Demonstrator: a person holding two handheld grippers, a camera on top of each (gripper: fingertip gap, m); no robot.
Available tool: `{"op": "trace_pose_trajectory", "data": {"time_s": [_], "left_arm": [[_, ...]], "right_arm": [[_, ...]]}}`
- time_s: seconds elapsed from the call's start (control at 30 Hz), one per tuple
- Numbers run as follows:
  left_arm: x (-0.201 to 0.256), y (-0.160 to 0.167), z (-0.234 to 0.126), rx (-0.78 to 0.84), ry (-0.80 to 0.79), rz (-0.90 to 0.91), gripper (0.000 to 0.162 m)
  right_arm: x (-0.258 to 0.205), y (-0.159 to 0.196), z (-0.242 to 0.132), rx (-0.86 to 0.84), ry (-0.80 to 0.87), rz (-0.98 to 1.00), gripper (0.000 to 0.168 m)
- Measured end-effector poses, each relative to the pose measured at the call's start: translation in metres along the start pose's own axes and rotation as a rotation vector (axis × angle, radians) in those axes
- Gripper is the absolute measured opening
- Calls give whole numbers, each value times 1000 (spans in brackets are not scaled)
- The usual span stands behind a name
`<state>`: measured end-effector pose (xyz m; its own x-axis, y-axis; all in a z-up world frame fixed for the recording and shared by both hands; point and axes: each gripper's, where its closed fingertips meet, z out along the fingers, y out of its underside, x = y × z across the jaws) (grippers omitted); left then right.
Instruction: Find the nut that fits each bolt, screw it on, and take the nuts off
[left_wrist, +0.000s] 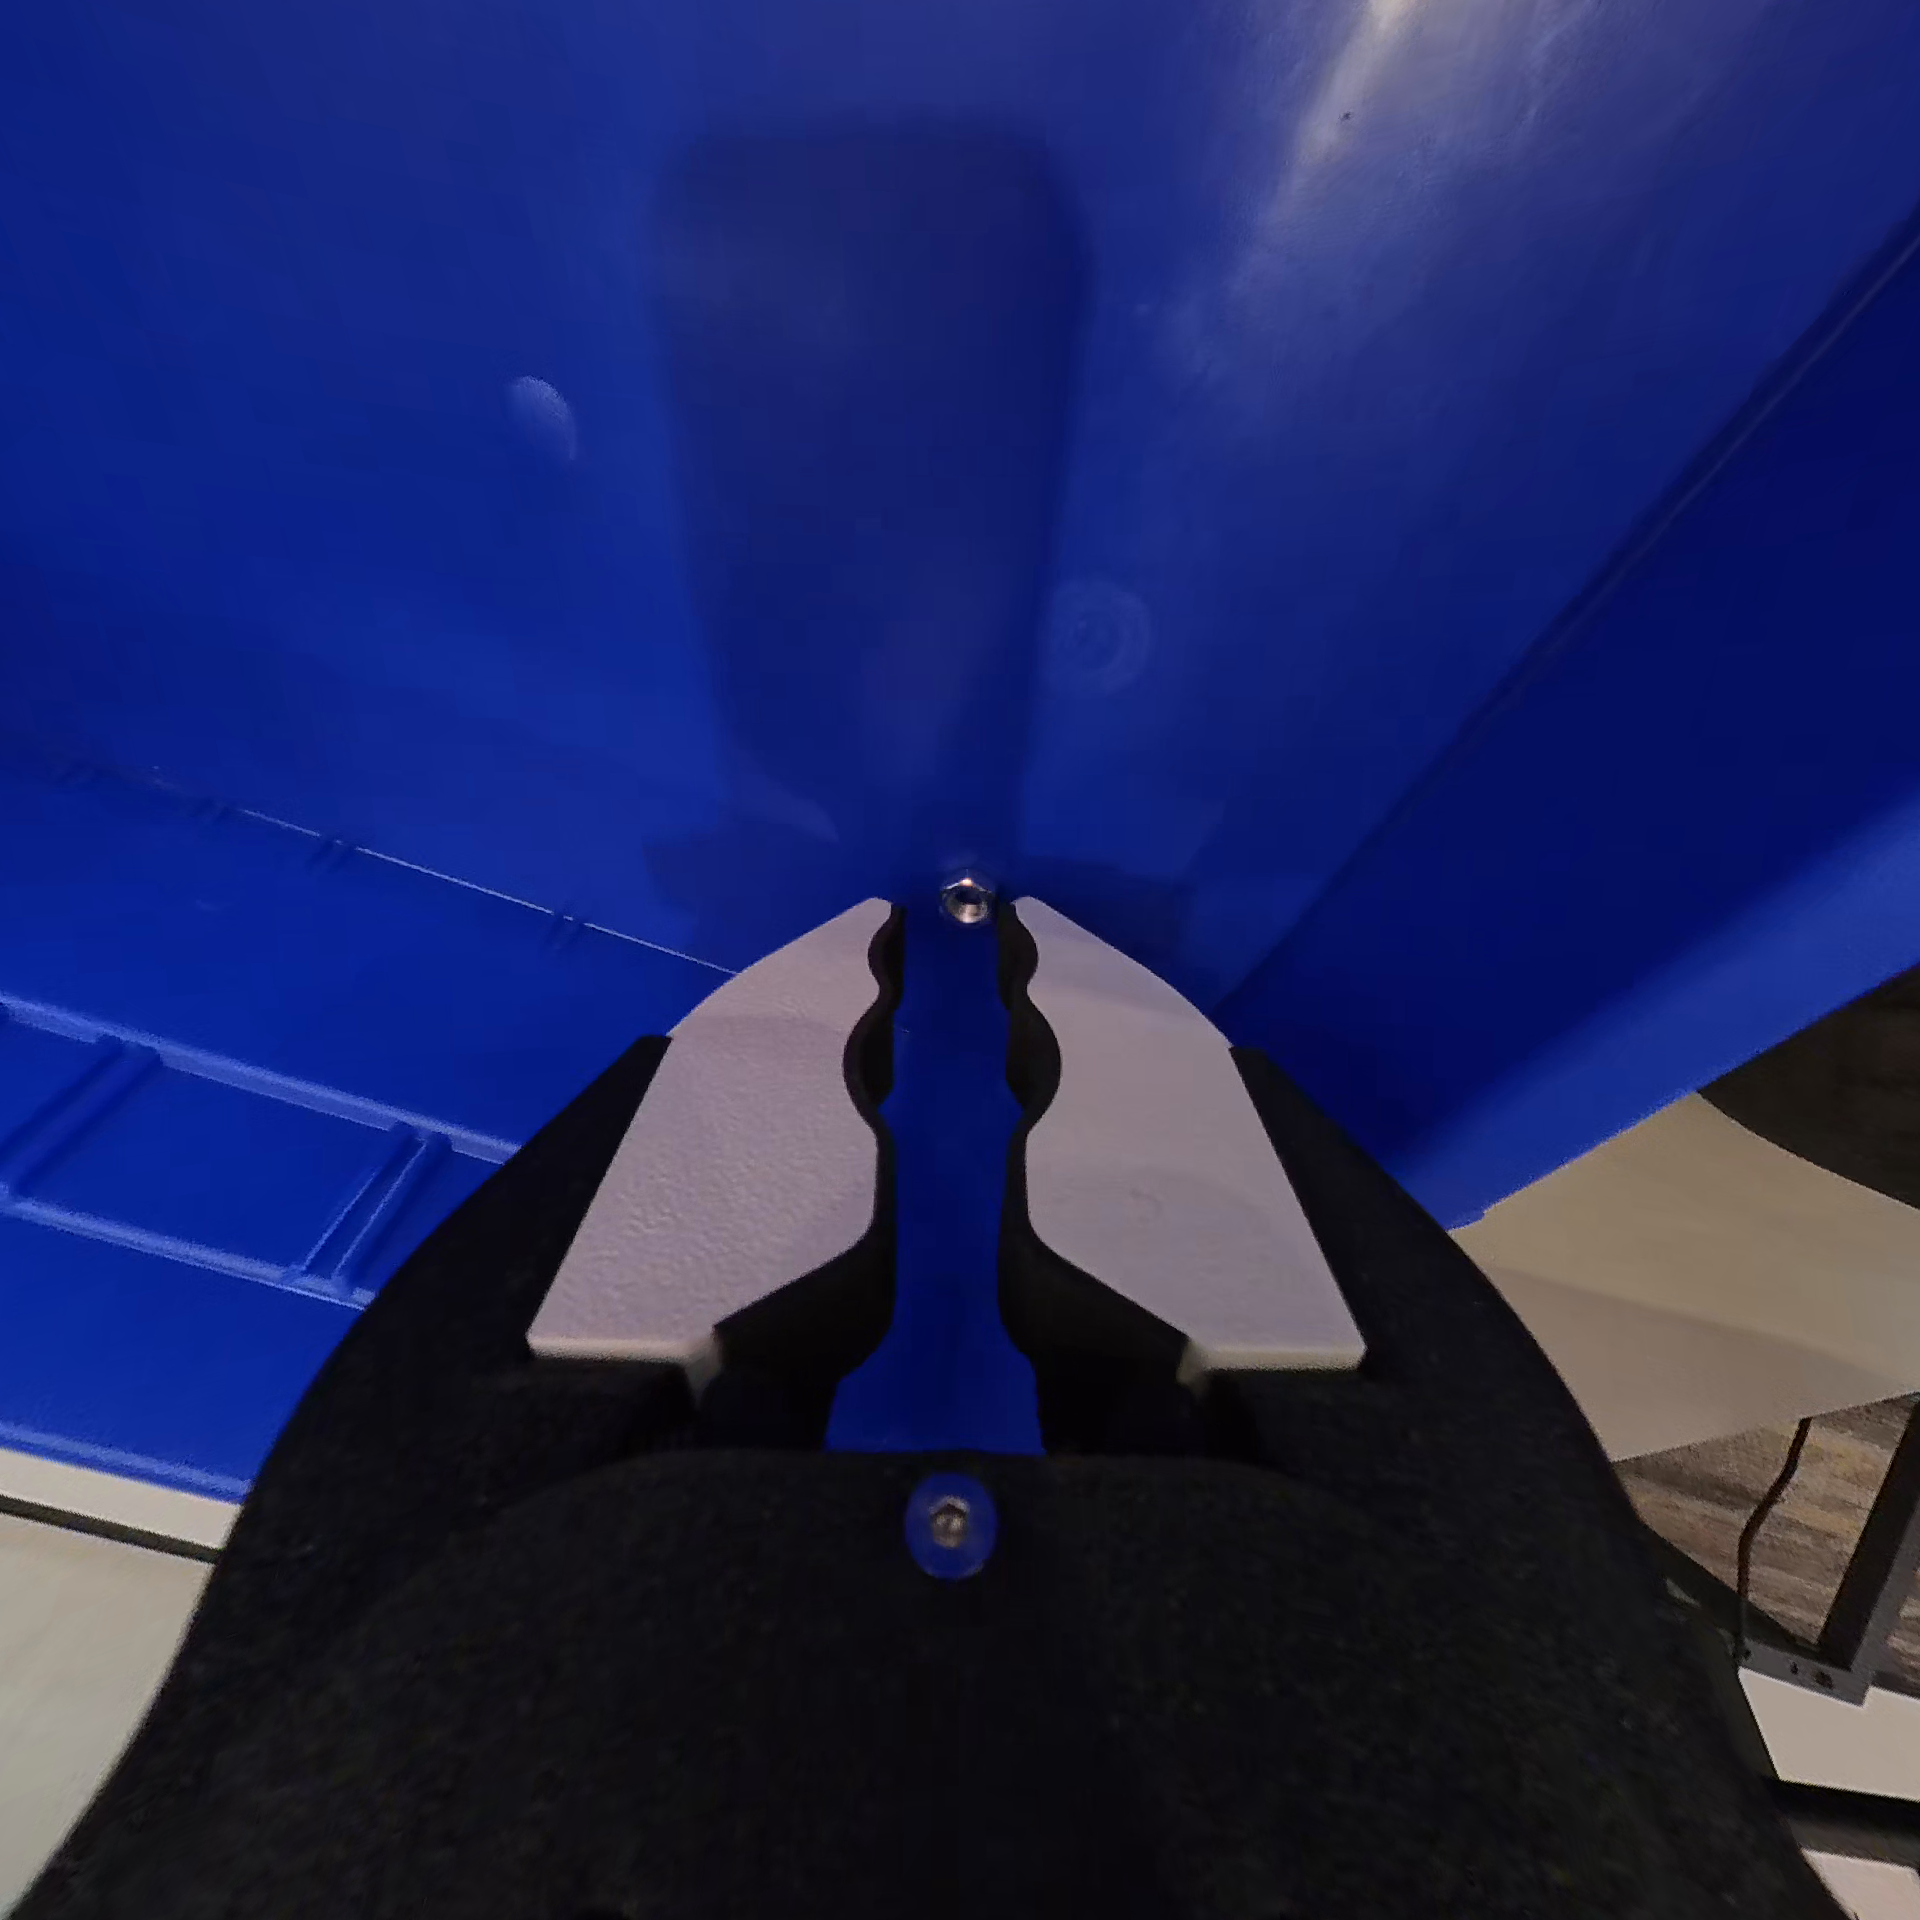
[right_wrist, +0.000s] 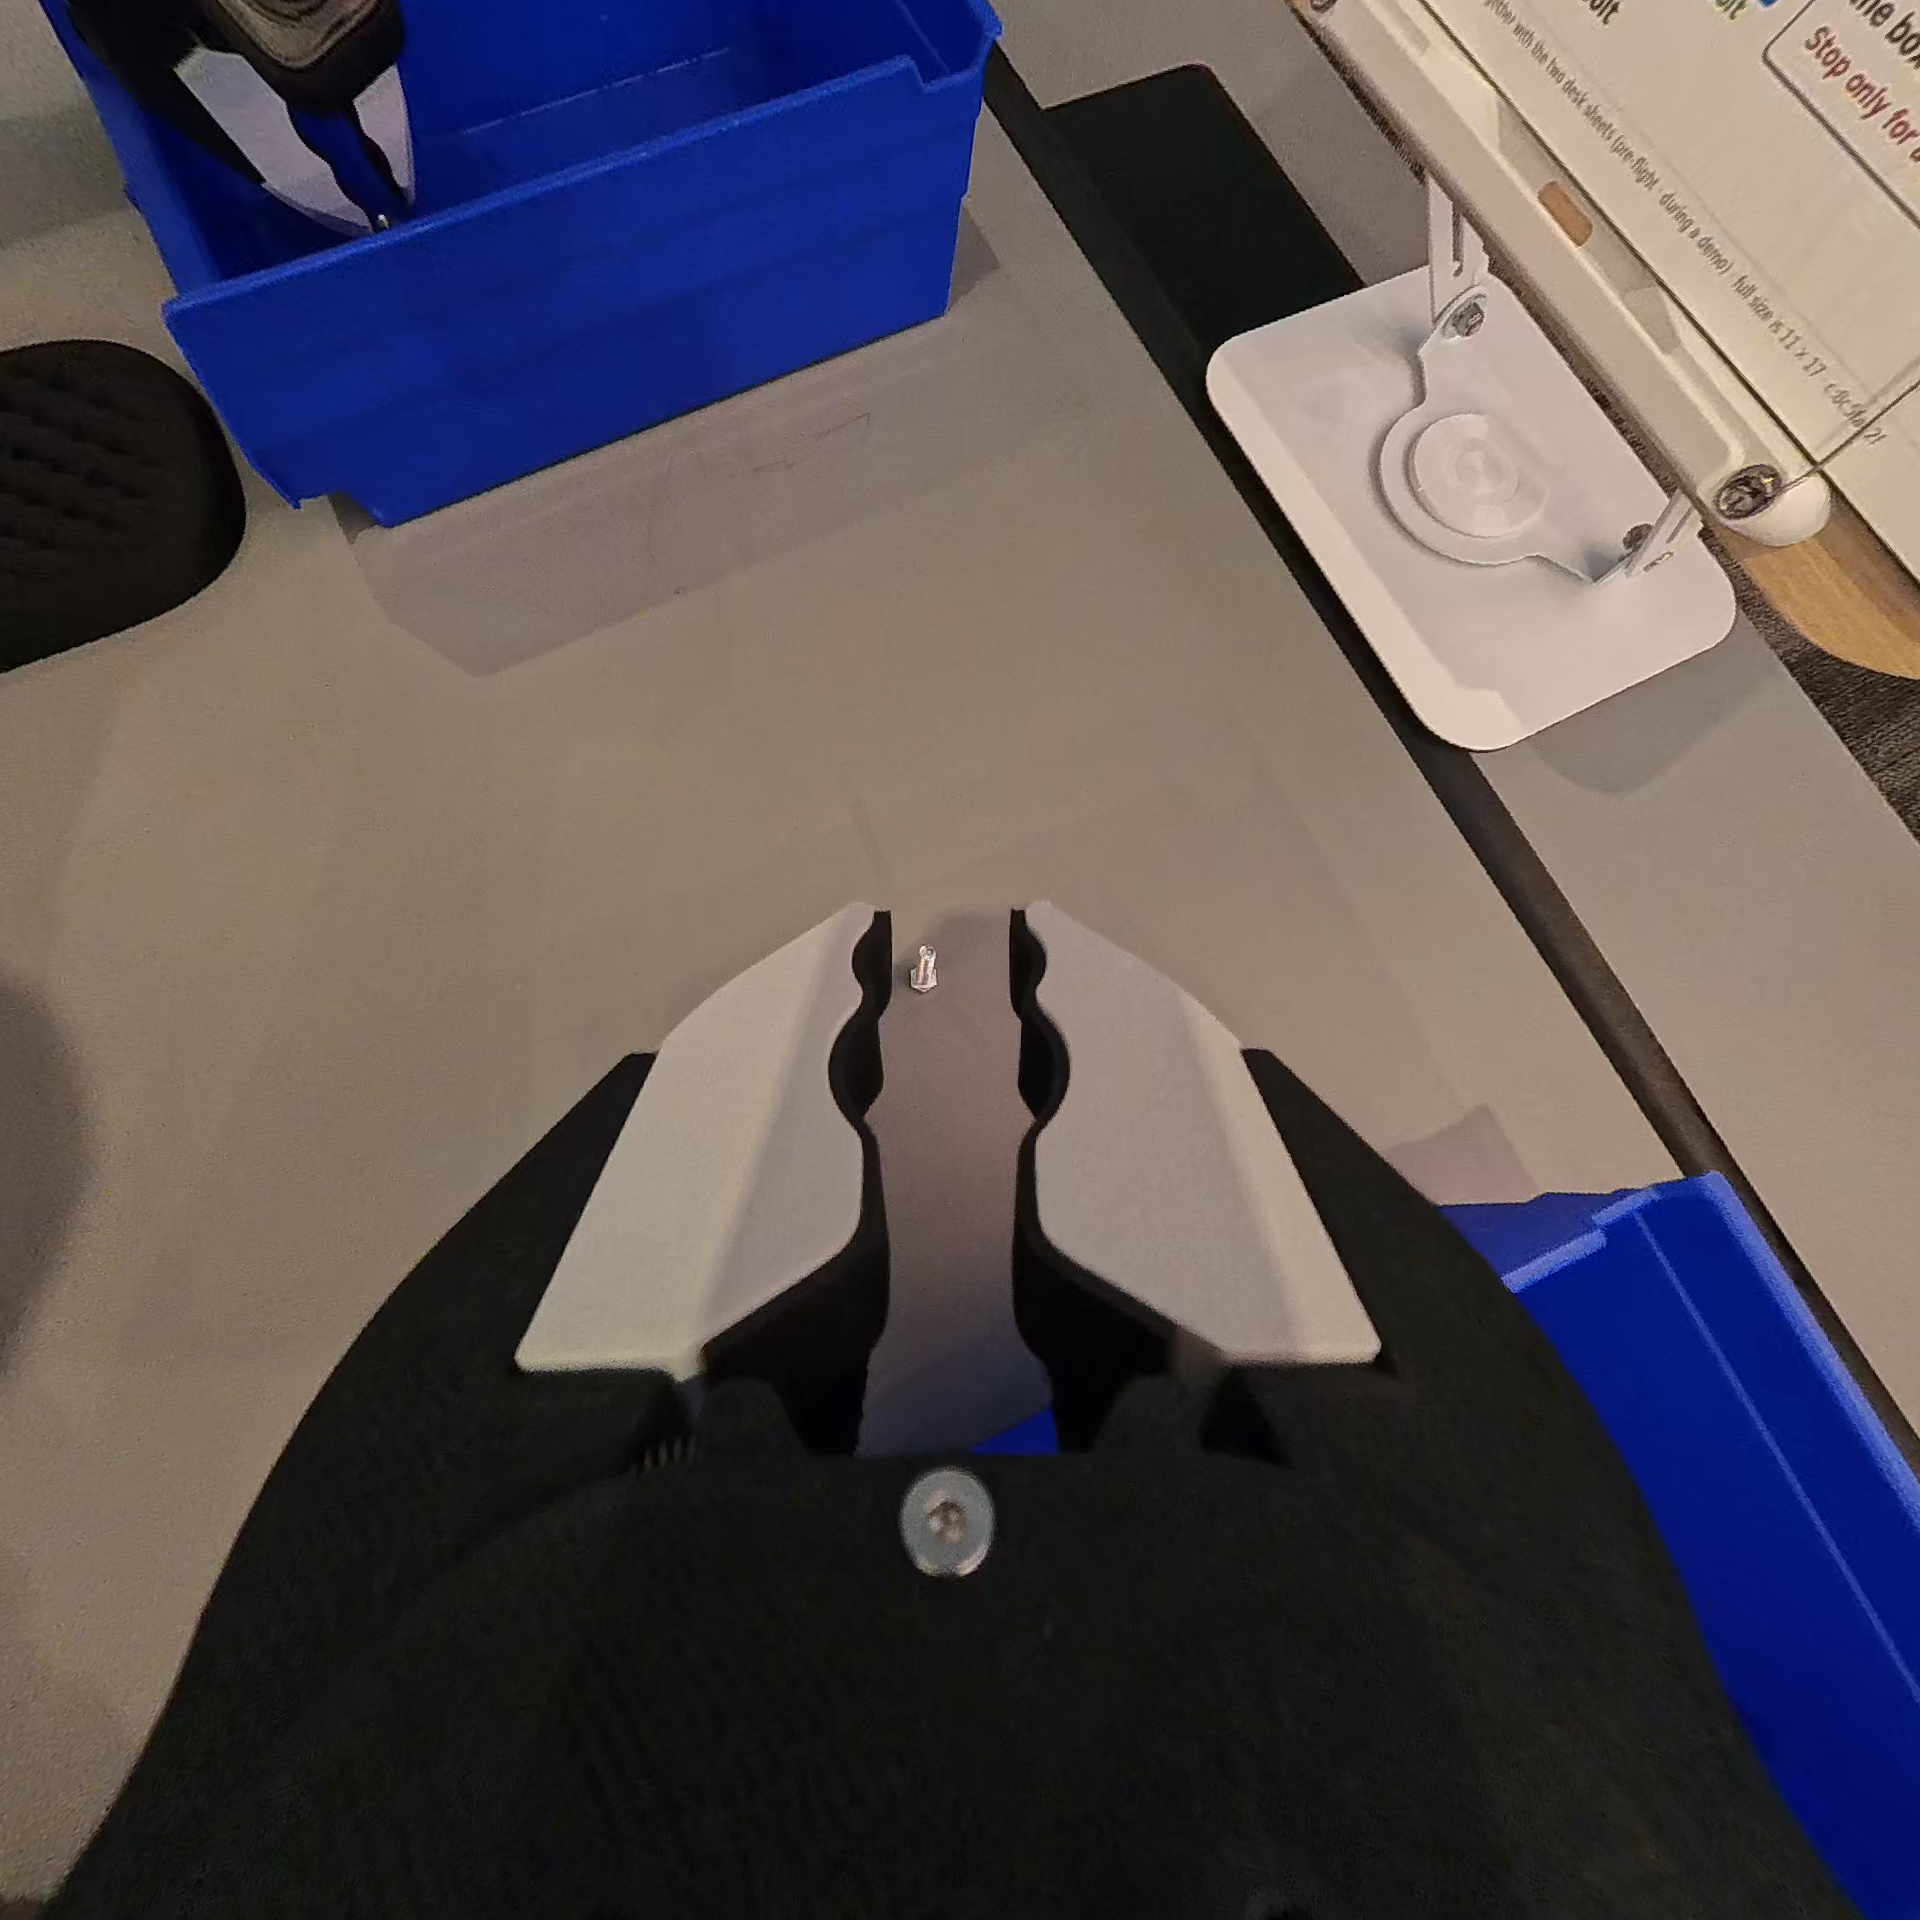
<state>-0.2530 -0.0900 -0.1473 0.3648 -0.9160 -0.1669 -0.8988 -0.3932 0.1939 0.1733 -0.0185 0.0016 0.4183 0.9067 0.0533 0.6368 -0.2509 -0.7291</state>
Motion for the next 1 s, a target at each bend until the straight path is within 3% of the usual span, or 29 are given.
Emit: {"op": "trace_pose_trajectory", "data": {"time_s": [0.7,0.8,1.0], "left_arm": [[-1,-5,-4,31,20,-16,10],[-13,-12,-27,150,-38,-77,10],[-19,-52,-118,509,-86,-173,10]], "right_arm": [[1,8,4,-42,-5,-4,22],[2,7,2,-35,-3,-3,22],[6,8,-2,-30,1,7,22]]}}
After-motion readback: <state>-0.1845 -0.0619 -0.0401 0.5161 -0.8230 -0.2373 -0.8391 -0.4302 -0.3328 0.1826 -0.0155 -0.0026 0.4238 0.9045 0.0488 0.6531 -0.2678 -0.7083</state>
